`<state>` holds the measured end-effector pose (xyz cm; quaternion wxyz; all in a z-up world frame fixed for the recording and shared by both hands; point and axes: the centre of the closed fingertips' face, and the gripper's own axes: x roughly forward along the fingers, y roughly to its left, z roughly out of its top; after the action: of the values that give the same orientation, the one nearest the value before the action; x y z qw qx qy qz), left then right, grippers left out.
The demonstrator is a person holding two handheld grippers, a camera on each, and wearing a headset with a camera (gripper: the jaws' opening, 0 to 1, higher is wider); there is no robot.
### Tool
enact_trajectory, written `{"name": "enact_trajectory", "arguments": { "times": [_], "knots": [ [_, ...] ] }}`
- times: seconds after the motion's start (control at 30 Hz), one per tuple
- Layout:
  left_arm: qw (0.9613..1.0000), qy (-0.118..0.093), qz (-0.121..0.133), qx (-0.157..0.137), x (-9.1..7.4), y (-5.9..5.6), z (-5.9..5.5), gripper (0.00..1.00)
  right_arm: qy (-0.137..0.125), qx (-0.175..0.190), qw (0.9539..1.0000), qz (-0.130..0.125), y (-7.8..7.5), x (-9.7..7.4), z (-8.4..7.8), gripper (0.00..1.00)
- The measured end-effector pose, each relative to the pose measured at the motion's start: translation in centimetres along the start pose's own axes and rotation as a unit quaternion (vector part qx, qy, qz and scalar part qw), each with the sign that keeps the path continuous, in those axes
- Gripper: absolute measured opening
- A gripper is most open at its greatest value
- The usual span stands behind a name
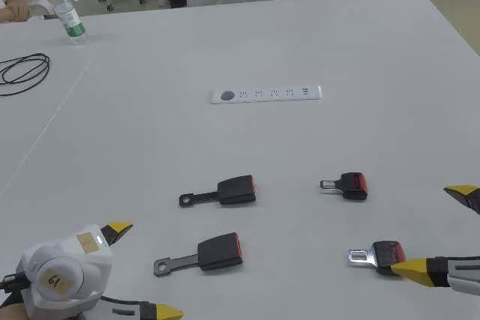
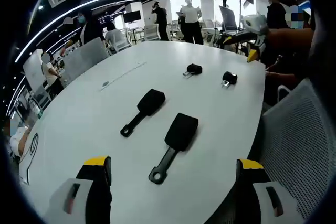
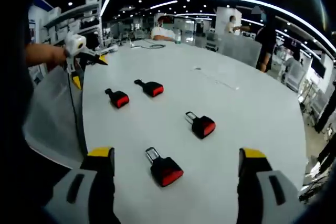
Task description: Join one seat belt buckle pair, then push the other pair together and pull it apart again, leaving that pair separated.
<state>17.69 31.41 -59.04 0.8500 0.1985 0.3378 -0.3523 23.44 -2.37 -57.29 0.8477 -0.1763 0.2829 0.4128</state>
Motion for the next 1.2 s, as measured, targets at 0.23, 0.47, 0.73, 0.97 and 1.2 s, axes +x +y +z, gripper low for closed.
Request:
{"name": "enact_trajectory", "arguments": {
  "times": [0.23,0.47,0.73,0.97,1.2],
  "knots": [
    [0.9999,-0.003,0.007,-0.009,-0.4,-0.1,-0.4,1.00,0.005,0.005,1.0000,-0.002,0.4,-0.3,-0.4,1.00],
    [0.9999,-0.001,0.008,-0.007,-0.4,-0.4,-0.4,1.00,0.014,-0.006,0.9999,-0.001,1.0,-0.4,-0.9,1.00],
    [0.9999,-0.003,0.012,-0.012,-0.4,-0.2,0.0,1.00,0.020,-0.015,0.9997,-0.008,0.6,-0.8,-1.3,0.93],
    [0.9998,0.000,0.016,-0.009,-0.4,0.1,0.2,0.99,0.020,-0.023,0.9994,-0.018,0.2,-1.0,-1.1,0.93],
    [0.9998,0.003,0.017,-0.003,-0.4,0.1,0.3,0.99,0.017,-0.031,0.9991,-0.022,0.4,-1.2,-0.7,0.92]
  ]
}}
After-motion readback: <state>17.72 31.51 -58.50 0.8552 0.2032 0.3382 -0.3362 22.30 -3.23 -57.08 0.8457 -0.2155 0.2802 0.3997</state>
